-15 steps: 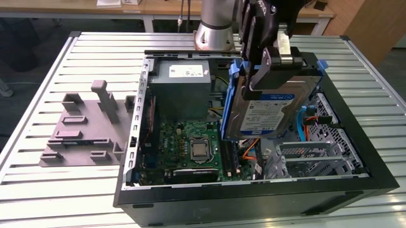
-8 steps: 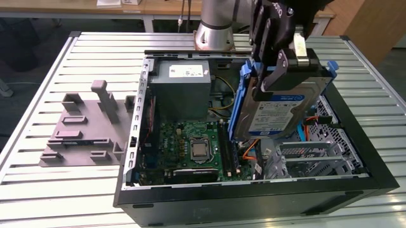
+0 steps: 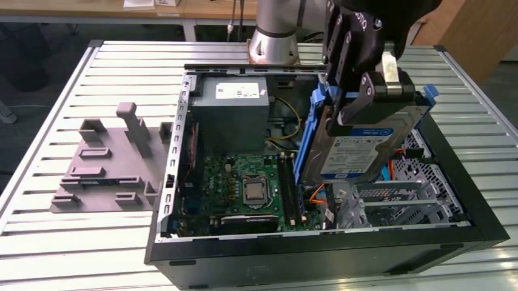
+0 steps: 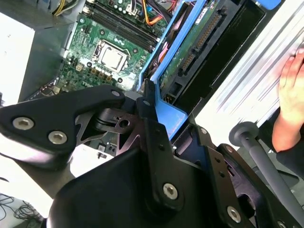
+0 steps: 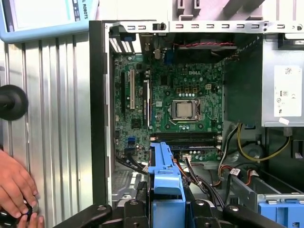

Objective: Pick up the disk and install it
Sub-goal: 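Insert the disk into the insertion slot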

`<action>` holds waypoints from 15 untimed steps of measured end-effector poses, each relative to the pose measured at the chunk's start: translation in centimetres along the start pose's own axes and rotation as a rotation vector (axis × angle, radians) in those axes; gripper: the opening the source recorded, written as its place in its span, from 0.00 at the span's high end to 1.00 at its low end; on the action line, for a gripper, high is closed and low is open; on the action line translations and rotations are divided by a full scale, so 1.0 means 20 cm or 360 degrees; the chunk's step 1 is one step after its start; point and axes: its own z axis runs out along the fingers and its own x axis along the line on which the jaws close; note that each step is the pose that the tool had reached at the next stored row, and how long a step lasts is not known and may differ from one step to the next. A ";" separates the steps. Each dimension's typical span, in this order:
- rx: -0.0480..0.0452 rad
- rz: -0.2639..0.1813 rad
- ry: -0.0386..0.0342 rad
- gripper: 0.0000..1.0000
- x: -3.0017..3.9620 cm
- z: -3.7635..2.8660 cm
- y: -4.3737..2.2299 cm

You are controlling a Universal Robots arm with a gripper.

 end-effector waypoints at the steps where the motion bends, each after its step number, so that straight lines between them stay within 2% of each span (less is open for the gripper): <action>1: 0.0000 0.0008 0.0000 0.64 0.000 0.002 -0.001; 5: 0.0000 0.0027 0.0001 0.64 0.008 0.012 -0.009; 7: 0.0000 0.0028 0.0001 0.64 0.014 0.017 -0.023; 15: 0.0000 0.0028 0.0001 0.64 0.017 0.031 -0.137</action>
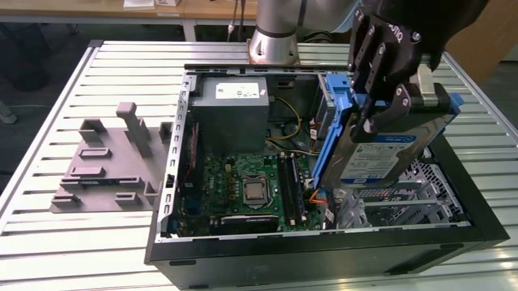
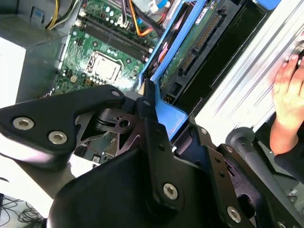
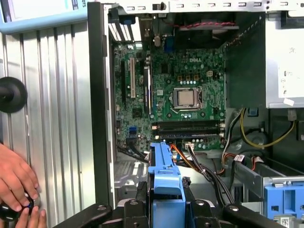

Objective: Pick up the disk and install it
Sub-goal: 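Insert the disk into the insertion slot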

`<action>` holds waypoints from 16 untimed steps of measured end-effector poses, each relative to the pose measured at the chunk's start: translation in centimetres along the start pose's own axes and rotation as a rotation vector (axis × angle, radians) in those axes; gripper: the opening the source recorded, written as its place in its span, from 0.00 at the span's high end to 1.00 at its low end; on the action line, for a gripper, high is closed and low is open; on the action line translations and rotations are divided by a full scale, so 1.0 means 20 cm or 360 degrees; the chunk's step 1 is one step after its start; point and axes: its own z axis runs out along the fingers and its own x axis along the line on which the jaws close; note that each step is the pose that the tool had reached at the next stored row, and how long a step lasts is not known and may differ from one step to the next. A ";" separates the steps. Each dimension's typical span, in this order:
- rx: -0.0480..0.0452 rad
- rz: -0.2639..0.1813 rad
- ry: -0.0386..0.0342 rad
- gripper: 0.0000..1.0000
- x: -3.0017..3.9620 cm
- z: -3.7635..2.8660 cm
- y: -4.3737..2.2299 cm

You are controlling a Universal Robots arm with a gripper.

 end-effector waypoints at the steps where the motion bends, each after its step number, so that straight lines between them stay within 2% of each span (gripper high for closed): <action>1: 0.0000 0.0000 0.0000 0.64 0.000 0.001 -0.008; 9: 0.0000 0.0000 0.0000 0.64 0.024 0.005 -0.026; 16: 0.0000 0.0000 0.0000 0.64 0.020 0.008 -0.110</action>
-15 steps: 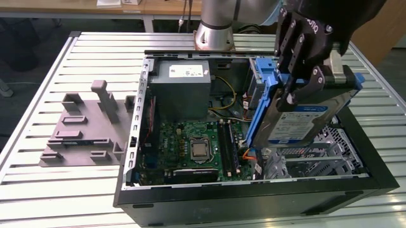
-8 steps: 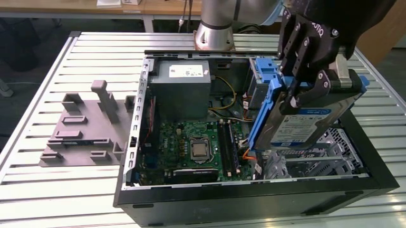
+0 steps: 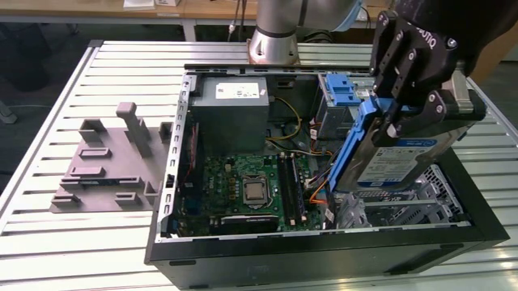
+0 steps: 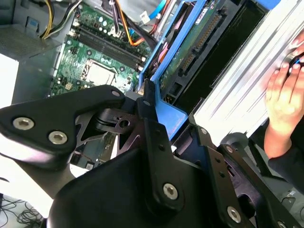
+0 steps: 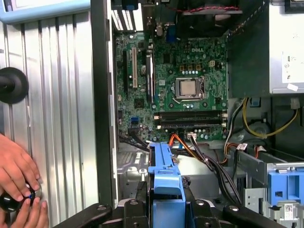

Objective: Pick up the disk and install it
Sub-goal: 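Insert the disk into the insertion slot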

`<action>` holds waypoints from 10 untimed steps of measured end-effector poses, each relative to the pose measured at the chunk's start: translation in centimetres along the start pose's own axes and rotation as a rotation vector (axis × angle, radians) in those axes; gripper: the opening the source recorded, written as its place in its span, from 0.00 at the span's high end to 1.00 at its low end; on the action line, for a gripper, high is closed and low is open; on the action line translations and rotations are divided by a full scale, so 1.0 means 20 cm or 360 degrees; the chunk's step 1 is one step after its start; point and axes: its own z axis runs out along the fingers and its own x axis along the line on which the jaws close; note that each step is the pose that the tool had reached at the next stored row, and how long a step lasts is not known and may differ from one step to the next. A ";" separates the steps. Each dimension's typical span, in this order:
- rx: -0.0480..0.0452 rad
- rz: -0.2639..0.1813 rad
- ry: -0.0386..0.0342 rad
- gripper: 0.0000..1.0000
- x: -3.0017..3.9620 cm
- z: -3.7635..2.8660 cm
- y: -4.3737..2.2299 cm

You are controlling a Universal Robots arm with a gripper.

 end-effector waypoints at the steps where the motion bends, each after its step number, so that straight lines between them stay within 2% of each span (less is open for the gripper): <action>1: 0.0000 0.0000 0.0000 0.64 -0.001 0.000 -0.012; 5: 0.0000 0.0000 0.0000 0.64 -0.003 0.002 -0.058; 10: 0.0000 0.0000 0.0000 0.64 -0.005 0.003 -0.093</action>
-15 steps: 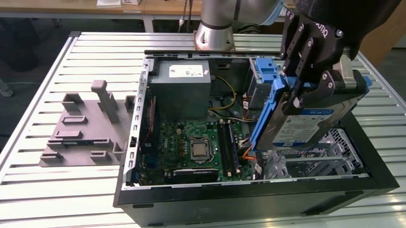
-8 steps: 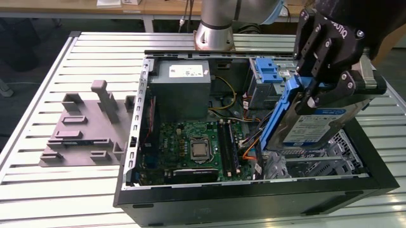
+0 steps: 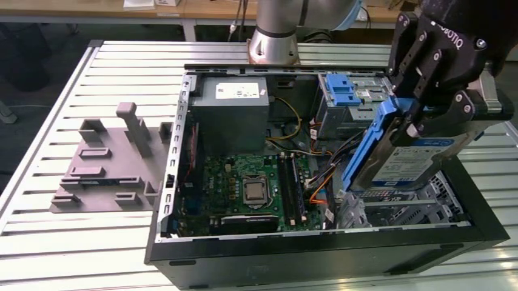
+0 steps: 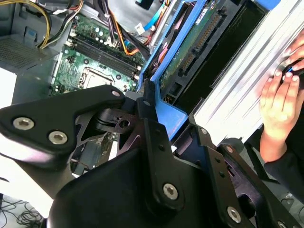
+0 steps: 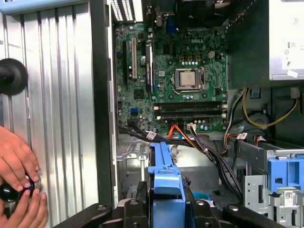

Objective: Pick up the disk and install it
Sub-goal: 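Insert the disk into the insertion slot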

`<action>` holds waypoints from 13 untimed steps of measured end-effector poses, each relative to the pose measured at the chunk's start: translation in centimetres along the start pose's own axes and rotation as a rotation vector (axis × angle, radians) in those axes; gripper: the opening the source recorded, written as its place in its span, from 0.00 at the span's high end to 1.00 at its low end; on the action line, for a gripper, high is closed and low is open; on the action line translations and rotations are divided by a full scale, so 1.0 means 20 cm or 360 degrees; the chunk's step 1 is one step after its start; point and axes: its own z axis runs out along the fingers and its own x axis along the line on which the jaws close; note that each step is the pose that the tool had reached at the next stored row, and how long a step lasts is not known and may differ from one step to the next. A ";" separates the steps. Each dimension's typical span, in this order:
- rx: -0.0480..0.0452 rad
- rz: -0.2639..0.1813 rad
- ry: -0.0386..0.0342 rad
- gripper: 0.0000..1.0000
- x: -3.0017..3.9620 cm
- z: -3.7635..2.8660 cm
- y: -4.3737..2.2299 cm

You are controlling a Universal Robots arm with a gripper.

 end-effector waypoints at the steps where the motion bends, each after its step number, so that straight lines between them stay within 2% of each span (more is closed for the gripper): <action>1: 0.0000 0.0000 0.0000 0.64 0.000 0.000 -0.006; 7: 0.0000 0.0000 0.0000 0.64 0.007 0.006 -0.025; 13: 0.0000 0.0000 0.0000 0.64 0.006 0.015 -0.068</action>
